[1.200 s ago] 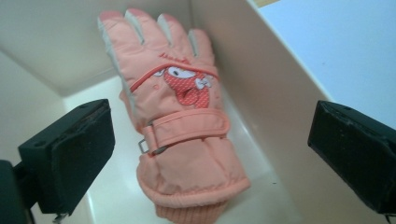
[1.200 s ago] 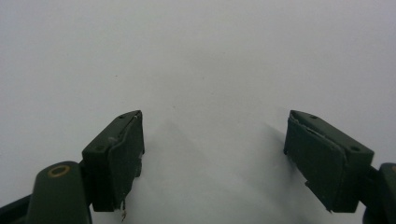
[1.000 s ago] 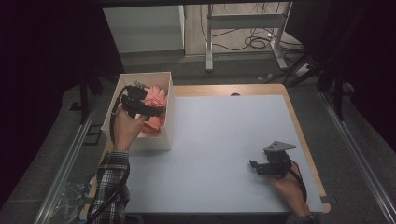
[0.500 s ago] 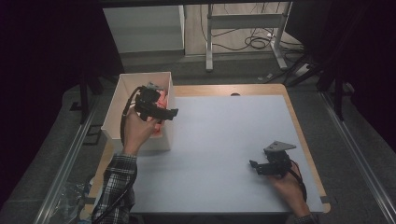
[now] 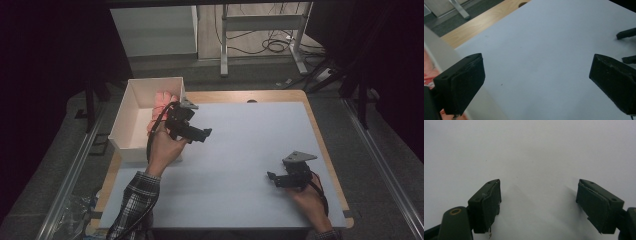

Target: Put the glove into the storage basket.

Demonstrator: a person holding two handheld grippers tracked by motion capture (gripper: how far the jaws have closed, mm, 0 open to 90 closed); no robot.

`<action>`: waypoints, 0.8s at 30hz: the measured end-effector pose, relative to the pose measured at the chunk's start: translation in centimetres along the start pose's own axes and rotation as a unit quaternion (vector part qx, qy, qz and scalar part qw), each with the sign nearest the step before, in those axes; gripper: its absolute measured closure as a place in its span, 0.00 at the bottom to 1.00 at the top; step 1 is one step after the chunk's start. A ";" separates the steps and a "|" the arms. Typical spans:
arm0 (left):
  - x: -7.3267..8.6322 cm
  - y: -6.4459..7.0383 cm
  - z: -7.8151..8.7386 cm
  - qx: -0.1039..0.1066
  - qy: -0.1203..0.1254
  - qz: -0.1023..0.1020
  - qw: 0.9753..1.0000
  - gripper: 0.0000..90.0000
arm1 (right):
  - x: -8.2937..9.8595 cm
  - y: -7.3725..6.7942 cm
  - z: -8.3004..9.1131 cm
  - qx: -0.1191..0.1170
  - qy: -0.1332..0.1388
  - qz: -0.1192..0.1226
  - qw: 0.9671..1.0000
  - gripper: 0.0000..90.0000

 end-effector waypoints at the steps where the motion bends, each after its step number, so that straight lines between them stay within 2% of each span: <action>1: 0.0 0.4 -0.2 0.005 0.001 -0.003 1.000 0.01 | 0.0 0.0 0.0 0.000 0.000 0.000 1.000 0.23; 6: 0.2 1.9 -1.2 0.032 0.005 -0.010 0.999 0.00 | 0.0 0.0 0.0 0.000 0.000 -0.001 1.000 0.23; 12: 1.1 3.4 -2.8 0.053 0.006 -0.017 0.998 0.00 | 0.0 0.0 0.0 0.000 0.000 0.000 1.000 0.23; 21: 3.4 5.2 -5.2 0.083 0.005 -0.021 0.996 0.00 | 0.0 0.0 0.0 0.000 0.000 -0.001 1.000 0.23; 24: 4.5 5.8 -6.0 0.089 -0.002 -0.028 0.996 0.00 | 0.0 0.0 0.0 0.000 -0.001 -0.001 1.000 0.23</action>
Point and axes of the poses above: each handheld gripper's, and its own axes: z roughly backward along the jaws, x roughly out of its underside, y roughly to its right, the point moved 1 cm from there along -z, roughly forward along the jaws, and after that the axes turned 1 degree about -y, right-handed, at the moved point
